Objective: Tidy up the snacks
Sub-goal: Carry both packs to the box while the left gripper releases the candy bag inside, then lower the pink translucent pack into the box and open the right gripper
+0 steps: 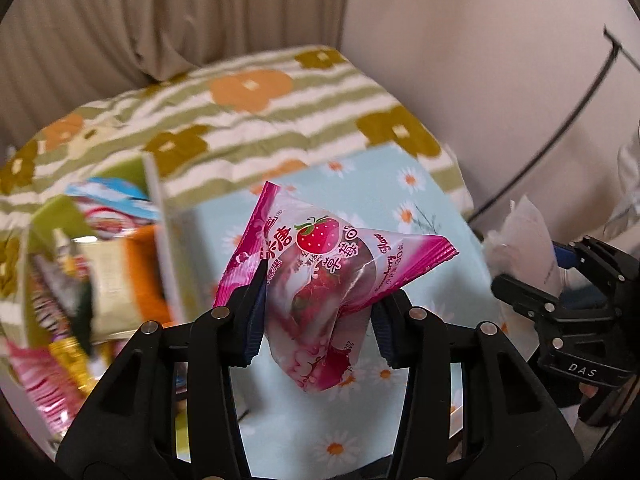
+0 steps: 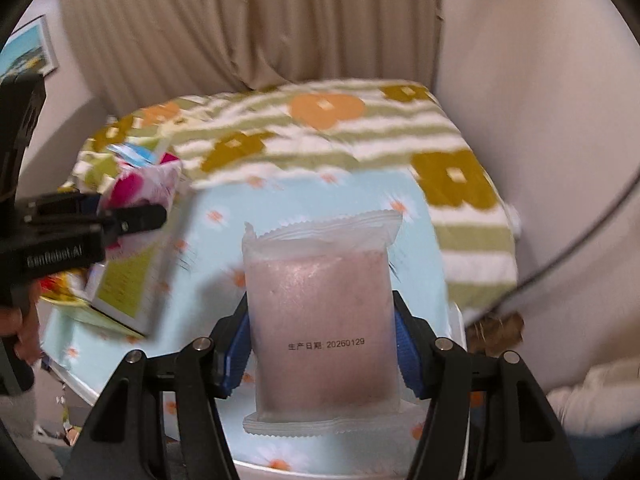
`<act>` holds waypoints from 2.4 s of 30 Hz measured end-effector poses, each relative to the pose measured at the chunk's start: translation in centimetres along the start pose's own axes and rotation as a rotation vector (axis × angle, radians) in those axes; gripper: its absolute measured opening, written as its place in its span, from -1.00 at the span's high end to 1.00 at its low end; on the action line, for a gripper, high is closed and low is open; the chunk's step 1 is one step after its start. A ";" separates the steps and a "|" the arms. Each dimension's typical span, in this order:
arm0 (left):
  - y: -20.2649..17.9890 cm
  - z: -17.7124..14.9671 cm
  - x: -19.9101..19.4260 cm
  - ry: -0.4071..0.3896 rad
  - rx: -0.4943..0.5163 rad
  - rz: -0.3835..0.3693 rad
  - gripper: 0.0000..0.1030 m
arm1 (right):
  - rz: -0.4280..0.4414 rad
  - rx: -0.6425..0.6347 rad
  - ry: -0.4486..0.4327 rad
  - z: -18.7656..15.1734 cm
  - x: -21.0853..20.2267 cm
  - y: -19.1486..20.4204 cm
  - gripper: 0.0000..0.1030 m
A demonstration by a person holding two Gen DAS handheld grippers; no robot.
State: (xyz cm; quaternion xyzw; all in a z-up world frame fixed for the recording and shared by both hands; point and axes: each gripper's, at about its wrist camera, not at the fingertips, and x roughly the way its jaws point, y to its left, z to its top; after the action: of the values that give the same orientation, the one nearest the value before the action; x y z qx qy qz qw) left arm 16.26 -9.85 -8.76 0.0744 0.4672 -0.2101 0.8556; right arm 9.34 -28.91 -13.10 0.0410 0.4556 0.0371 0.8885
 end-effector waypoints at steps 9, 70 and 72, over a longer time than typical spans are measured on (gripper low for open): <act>10.2 0.2 -7.4 -0.114 -0.142 0.130 0.20 | 0.200 -0.115 -0.071 6.8 -0.2 9.9 -0.12; 23.4 -10.5 -14.3 -0.103 -0.299 0.311 -0.99 | 0.184 -0.128 -0.097 10.0 1.4 26.4 -0.85; 21.5 -10.9 -15.7 -0.127 -0.288 0.317 -0.99 | 0.172 -0.122 -0.126 9.3 -0.8 25.3 -0.85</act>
State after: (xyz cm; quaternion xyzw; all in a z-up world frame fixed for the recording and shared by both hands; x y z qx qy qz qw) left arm 9.69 17.54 -3.23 0.0107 0.4200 -0.0082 0.9074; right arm 15.68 -4.16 -4.34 0.0279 0.3908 0.1381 0.9096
